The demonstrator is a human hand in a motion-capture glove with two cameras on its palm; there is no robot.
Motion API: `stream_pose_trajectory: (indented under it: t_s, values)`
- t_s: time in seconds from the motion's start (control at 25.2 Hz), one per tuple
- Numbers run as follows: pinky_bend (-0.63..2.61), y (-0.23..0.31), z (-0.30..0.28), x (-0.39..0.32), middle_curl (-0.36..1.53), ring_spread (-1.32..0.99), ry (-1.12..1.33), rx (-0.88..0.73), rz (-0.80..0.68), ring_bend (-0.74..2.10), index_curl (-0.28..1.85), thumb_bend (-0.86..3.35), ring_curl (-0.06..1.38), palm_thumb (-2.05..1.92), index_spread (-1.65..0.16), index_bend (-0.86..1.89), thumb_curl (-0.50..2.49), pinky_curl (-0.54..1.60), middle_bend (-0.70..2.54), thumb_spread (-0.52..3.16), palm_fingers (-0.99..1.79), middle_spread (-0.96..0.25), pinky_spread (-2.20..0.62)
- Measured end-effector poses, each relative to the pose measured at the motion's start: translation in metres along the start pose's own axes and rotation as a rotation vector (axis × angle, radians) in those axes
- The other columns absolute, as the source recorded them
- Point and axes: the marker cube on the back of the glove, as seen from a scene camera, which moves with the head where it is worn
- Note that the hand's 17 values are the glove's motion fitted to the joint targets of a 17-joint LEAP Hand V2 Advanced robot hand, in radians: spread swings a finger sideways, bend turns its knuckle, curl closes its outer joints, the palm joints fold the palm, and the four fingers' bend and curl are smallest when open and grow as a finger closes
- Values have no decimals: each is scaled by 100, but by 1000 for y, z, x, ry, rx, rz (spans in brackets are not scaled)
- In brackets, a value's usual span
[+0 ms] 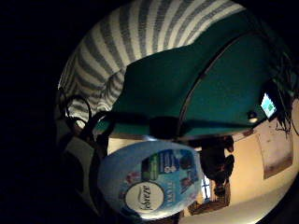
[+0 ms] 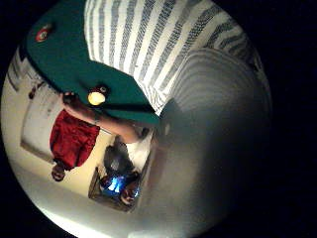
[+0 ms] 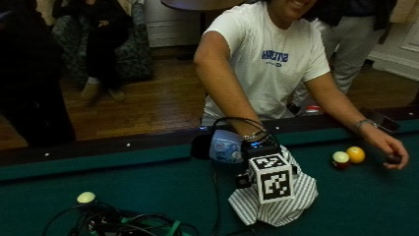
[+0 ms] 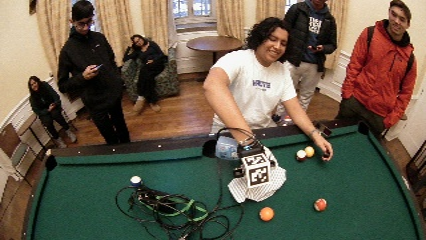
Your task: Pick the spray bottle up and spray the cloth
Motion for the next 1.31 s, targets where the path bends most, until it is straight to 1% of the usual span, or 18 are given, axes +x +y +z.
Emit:
stream_pose_trajectory:
  t_s: [0.24,0.4,0.67,0.79,0.95,1.11,1.31]
  values:
    - [49,-1,2,0,56,-20,-9,-4,-8,80,59,-3,48,94,-26,32,79,41,71,43,139,-20,-29]
    - [49,19,-12,-10,56,-20,-55,52,-91,80,60,-3,48,94,-26,32,80,41,71,44,139,-20,-29]
    - [49,94,-62,-45,56,-20,-198,203,-398,80,61,-3,48,94,-27,31,81,41,71,44,138,-20,-29]
    - [49,116,-75,-59,56,-20,-233,248,-534,80,61,-3,48,94,-27,31,81,41,71,44,138,-20,-29]
    - [49,126,-83,-85,56,-20,-268,385,-737,80,61,-3,48,94,-27,30,81,41,71,45,138,-20,-29]
    - [49,138,-81,-122,56,-20,-403,452,-959,80,62,-3,48,94,-27,30,82,41,71,45,138,-20,-29]
    - [49,132,-71,-153,56,-20,-500,549,-1106,80,62,-3,48,93,-27,30,82,41,71,45,138,-20,-29]
